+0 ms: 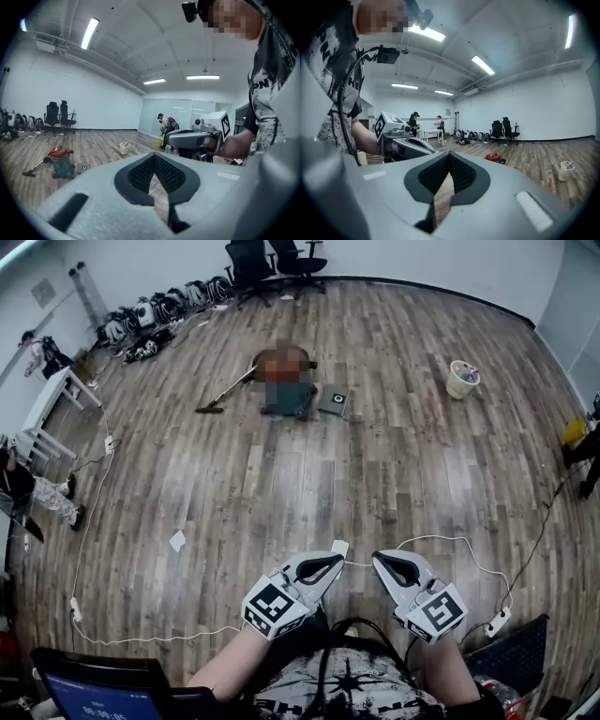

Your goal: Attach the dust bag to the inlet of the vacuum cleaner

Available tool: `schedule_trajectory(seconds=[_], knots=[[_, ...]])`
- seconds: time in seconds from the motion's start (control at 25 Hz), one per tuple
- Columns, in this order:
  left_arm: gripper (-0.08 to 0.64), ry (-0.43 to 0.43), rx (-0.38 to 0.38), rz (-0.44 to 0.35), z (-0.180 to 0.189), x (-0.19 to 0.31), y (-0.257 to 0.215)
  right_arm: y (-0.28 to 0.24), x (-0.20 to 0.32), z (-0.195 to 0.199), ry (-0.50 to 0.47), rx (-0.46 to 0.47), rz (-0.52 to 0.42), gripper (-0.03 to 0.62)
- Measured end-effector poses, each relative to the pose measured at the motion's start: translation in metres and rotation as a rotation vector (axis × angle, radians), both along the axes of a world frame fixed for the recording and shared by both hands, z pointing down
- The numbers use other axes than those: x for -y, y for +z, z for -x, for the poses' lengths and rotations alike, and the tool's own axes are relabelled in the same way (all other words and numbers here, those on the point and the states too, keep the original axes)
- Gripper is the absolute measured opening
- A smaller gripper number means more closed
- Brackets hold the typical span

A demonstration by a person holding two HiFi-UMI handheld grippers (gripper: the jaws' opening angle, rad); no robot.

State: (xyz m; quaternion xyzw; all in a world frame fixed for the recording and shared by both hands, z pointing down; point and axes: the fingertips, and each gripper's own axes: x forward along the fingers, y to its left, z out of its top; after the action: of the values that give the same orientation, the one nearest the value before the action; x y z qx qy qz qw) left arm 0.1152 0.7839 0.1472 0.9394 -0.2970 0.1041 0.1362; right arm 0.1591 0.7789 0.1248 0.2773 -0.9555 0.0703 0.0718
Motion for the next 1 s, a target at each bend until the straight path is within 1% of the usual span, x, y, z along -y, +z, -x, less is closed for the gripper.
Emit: schedule_trajectory(seconds=[0.2, 0.4, 0.48, 0.6, 0.8, 0.92, 1.0], knots=[[0.002, 0.044, 0.012, -0.038, 0.036, 0.073, -0.006, -0.014, 0.070, 0.045, 0.015, -0.011, -0.021, 0.003], [0.001, 0.072, 0.003, -0.044, 0.086, 0.135, 0.000, -0.023, 0.130, 0.100, 0.033, -0.040, -0.061, 0.003], [0.002, 0.079, -0.004, -0.050, 0.096, 0.155, 0.002, -0.019, 0.148, 0.110, 0.048, -0.051, -0.056, 0.004], [0.002, 0.083, -0.020, -0.038, 0.097, 0.163, 0.004, -0.017, 0.153, 0.107, 0.062, -0.074, -0.043, 0.003], [0.000, 0.094, -0.044, -0.014, 0.091, 0.156, 0.008, -0.022, 0.150, 0.093, 0.102, -0.080, -0.052, 0.003], [0.002, 0.103, -0.039, -0.011, 0.085, 0.156, 0.007, -0.025, 0.152, 0.088, 0.107, -0.075, -0.053, 0.005], [0.001, 0.100, -0.033, -0.011, 0.080, 0.170, 0.005, -0.024, 0.167, 0.084, 0.102, -0.069, -0.048, 0.004]])
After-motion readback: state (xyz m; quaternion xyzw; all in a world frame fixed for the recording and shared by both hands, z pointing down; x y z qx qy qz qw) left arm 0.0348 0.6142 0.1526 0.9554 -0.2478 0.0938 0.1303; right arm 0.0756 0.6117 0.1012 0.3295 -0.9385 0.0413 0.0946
